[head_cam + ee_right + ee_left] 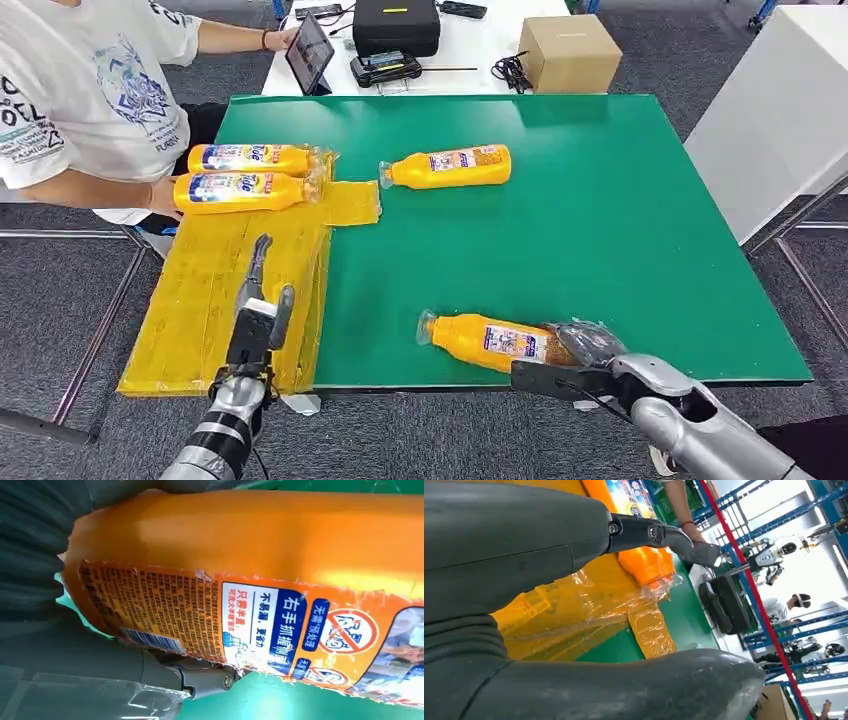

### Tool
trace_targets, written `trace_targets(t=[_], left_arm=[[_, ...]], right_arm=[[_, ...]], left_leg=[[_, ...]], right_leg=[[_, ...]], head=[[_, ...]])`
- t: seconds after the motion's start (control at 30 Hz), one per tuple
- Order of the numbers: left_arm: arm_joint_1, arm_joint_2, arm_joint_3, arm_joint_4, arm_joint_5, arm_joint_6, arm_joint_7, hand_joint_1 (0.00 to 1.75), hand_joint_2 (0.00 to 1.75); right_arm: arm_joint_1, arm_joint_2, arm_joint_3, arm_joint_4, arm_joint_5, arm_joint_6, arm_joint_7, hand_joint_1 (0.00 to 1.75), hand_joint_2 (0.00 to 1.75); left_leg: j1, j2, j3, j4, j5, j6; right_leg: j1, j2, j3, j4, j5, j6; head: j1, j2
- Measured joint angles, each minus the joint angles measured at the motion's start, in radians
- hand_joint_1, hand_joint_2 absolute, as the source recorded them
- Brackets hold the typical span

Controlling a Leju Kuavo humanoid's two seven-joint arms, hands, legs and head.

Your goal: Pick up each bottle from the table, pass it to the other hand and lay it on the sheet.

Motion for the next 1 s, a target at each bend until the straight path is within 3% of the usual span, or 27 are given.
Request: trace_targets(t=[0.23, 0.53, 0.67, 0.9, 1.0], left_arm=[[0.000, -0.002, 0.000, 0.000, 0.000, 0.000, 0.000, 0.00, 0.00], [0.001, -0.002, 0.000, 0.000, 0.000, 0.000, 0.000, 0.00, 0.00], [0.008, -0.002, 0.000, -0.002, 0.000, 0.002, 0.001, 0.00, 0.00], [0.037, 0.001, 0.004, -0.034, -0.010, 0.001, 0.001, 0.00, 0.00], [0.053, 0.000, 0.017, -0.056, 0.026, -0.047, 0.017, 0.00, 0.00]], right_arm=[[0.047, 0.104, -0.068, 0.048, 0.086, -0.082, -0.035, 1.75, 1.75], [0.061, 0.154, -0.105, 0.072, 0.093, -0.092, -0.038, 1.75, 1.75], [0.103, 0.203, -0.153, 0.072, 0.132, -0.164, -0.069, 1.75, 1.75], [0.212, 0.389, -0.274, 0.032, 0.077, -0.312, -0.224, 1.75, 1.75], [0.261, 0.511, -0.355, -0.006, -0.018, -0.449, -0.395, 1.75, 1.75]], left_leg=[[0.000, 0.004, 0.002, 0.000, -0.001, 0.000], [0.000, 0.004, 0.005, 0.000, 0.000, 0.000], [0.000, 0.004, 0.005, 0.000, 0.000, 0.000], [0.002, 0.003, 0.001, -0.001, 0.000, 0.000], [0.004, 0.001, 0.000, -0.001, 0.000, 0.000]], right_leg=[[0.000, 0.002, 0.000, 0.000, 0.000, 0.000], [0.000, 0.002, 0.003, 0.000, 0.001, 0.000], [0.000, 0.002, 0.003, 0.000, 0.001, 0.000], [0.001, 0.002, 0.000, 0.000, 0.000, 0.000], [0.002, 0.001, 0.000, 0.001, 0.000, 0.000]], head=[[0.000, 0.000], [0.000, 0.000], [0.000, 0.000], [0.000, 0.000], [0.001, 0.000]])
